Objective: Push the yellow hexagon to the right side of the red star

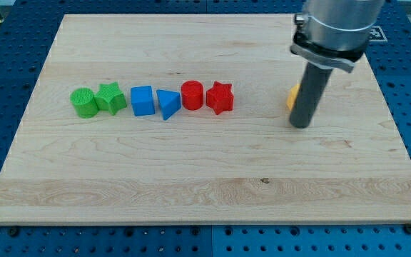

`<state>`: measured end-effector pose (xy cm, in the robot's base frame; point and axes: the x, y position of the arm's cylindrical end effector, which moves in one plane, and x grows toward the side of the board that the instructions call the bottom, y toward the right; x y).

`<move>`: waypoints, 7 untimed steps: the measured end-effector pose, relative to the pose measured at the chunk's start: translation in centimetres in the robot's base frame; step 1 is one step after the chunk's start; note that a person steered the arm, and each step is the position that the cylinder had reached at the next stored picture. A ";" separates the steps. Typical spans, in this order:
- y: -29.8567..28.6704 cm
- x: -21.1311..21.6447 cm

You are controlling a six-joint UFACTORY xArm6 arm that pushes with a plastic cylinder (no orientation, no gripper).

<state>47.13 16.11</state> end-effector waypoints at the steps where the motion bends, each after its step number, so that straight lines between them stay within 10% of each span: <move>1: 4.3 -3.3; 7: -4.0 -3.2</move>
